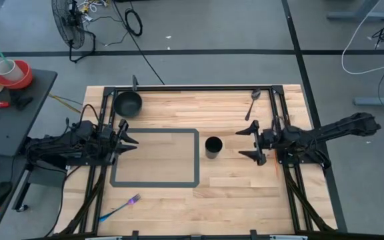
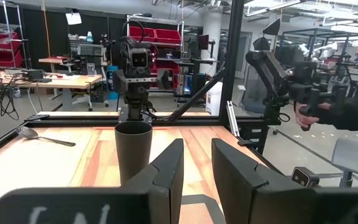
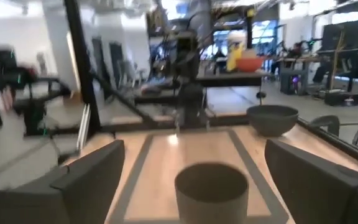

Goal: Pick & Place Utensil
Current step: Put the black cup on the gray mat

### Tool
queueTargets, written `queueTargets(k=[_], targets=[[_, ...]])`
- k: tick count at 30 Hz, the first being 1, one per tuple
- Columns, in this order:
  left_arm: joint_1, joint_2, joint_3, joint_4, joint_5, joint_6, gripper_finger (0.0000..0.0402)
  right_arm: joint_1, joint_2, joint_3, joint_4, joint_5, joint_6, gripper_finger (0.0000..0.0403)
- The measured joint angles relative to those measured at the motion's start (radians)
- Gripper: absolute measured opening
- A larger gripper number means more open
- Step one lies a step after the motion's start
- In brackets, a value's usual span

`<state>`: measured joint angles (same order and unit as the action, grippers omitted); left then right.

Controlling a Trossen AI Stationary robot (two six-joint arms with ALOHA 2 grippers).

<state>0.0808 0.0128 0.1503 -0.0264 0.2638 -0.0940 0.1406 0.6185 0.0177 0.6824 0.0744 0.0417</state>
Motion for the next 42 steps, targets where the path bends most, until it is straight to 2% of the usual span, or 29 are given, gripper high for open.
queueTargets(k=[4, 8, 20, 23, 28, 42], targets=[[0.0, 0.0, 0.0, 0.0, 0.0, 0.0, 0.0087, -0.002, 0.05, 0.0, -0.005, -0.015, -0.033, 0.038], [0.0, 0.0, 0.0, 0.0, 0.0, 0.0, 0.0087, -0.002, 0.103, 0.0, -0.031, -0.009, -0.043, 0.0383], [0.0, 0.0, 0.0, 0.0, -0.001, 0.0, 0.0087, -0.033, 0.357, 0.069, -0.079, 0.101, -0.023, 0.0391], [0.0, 0.0, 0.0, 0.0, 0.0, 0.0, 0.0087, -0.068, 0.415, 0.069, -0.006, 0.093, 0.04, 0.0391], [0.0, 0.0, 0.0, 0.0, 0.0, 0.0, 0.0087, -0.088, 0.5, 0.069, 0.11, 0.044, 0.022, 0.0391], [0.0, 0.0, 0.0, 0.0, 0.0, 0.0, 0.0087, -0.104, 0.729, 0.234, 0.102, -0.008, -0.026, 0.0391]])
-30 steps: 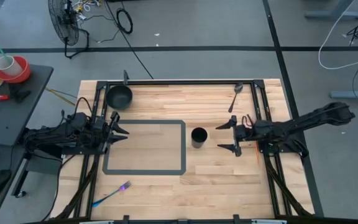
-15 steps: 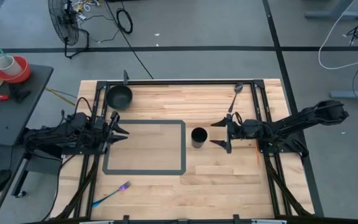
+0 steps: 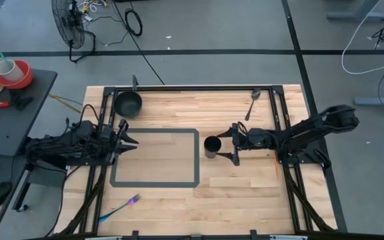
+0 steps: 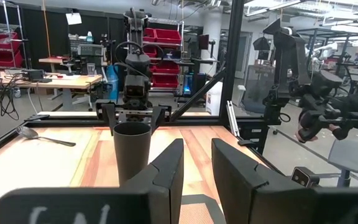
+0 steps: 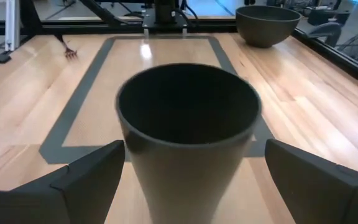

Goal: Pick & Place Utensil
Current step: Put the black cup on the gray mat

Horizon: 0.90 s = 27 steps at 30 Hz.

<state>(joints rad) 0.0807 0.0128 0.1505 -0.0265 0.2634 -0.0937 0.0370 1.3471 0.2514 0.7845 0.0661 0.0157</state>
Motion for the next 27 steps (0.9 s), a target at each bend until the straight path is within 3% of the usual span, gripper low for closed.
queueTargets(k=[16, 27], targets=[[0.0, 0.0, 0.0, 0.0, 0.0, 0.0, 0.0087, -0.003, 0.2, 0.142, 0.006, -0.05, 0.005, 0.0388], [0.0, 0.0, 0.0, 0.0, 0.0, 0.0, 0.0087, -0.003, 0.214, 0.194, 0.008, -0.076, 0.016, 0.0343]])
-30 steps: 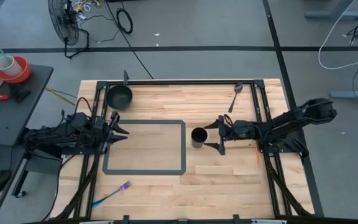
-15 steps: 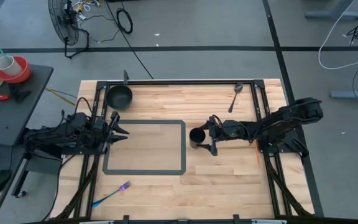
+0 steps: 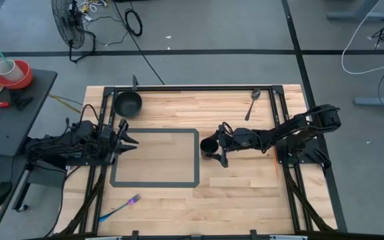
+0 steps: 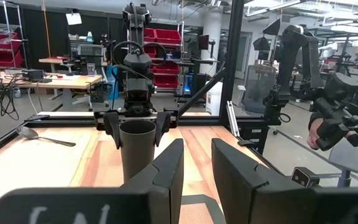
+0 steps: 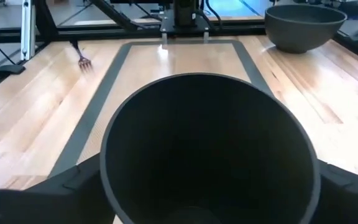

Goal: Pick & Place Utensil
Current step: Put the black cup on the gray mat

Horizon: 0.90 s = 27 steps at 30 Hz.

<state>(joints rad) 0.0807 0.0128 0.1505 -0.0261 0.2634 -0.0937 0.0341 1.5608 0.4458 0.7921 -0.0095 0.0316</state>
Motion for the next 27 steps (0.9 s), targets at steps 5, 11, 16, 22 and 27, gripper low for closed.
queueTargets(k=[5, 11, 16, 22, 27], targets=[[0.0, 0.0, 0.0, 0.0, 0.0, 0.0, 0.0087, 0.0, -0.001, 0.02, 0.043, 0.024, 0.028, 0.0336], [0.0, 0.0, 0.0, 0.0, 0.0, 0.0, 0.0087, -0.026, -0.001, 0.219, -0.232, 0.13, 0.007, 0.0336], [0.0, 0.0, 0.0, 0.0, 0.0, 0.0, 0.0087, -0.081, -0.001, 0.357, -0.398, 0.202, 0.002, 0.0335], [0.0, 0.0, 0.0, 0.0, 0.0, 0.0, 0.0087, -0.129, 0.019, 0.365, -0.308, 0.167, 0.013, 0.0335], [0.0, 0.0, 0.0, 0.0, 0.0, 0.0, 0.0087, -0.133, 0.112, 0.365, -0.208, 0.164, 0.054, 0.0337]])
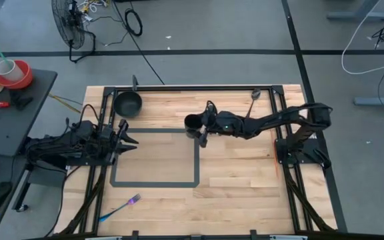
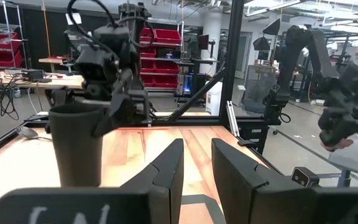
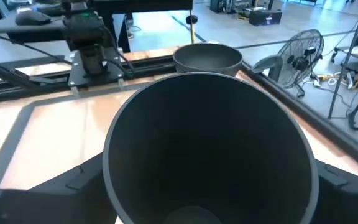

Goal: Pick & Place Utensil
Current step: Put the black cup on the gray mat

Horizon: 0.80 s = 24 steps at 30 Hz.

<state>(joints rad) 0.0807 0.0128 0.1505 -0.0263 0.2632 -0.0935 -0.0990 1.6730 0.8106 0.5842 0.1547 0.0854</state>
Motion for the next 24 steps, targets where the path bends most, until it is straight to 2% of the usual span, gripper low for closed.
queueTargets(k=[10, 24], targets=[[0.0, 0.0, 0.0, 0.0, 0.0, 0.0, 0.0087, 0.0, 0.193, 0.14, -0.001, -0.014, 0.0, 0.0338], [0.0, 0.0, 0.0, 0.0, 0.0, 0.0, 0.0087, -0.002, 0.206, 0.141, -0.04, 0.01, -0.012, 0.0338]])
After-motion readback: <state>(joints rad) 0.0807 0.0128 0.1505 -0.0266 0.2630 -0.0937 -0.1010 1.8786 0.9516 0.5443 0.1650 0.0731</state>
